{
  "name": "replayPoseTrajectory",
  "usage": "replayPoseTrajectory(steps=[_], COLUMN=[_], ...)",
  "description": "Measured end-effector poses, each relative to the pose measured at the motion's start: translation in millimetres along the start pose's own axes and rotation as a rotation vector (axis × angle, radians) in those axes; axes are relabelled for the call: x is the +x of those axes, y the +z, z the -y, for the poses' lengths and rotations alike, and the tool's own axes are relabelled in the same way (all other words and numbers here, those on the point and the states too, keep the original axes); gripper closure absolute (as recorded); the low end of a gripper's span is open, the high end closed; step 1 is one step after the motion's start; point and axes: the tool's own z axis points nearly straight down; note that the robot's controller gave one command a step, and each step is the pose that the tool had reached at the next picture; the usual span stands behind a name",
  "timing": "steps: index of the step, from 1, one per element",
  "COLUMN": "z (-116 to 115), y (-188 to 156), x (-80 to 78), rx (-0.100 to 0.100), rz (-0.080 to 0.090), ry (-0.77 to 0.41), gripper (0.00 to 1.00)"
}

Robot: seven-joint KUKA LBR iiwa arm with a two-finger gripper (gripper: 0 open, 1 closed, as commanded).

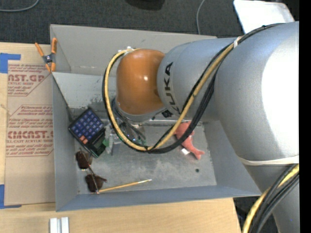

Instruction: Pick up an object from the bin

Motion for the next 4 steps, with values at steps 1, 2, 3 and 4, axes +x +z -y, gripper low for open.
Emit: replayPoseTrajectory(steps=[1,2,3,4], z=[-6.9,-37.1,-30.6,-22.6], y=[-6.8,-3.7,-6.3,-5.6], x=[-1.7,0.1,-2.1,-1.5], rx=[0.0,-0.001,0.0,0.001], rz=[0.002,0.003,0.004,0.004], ry=[-0.024,-0.133,-0.134,-0.152], gripper=[1.0,1.0,1.0,1.0])
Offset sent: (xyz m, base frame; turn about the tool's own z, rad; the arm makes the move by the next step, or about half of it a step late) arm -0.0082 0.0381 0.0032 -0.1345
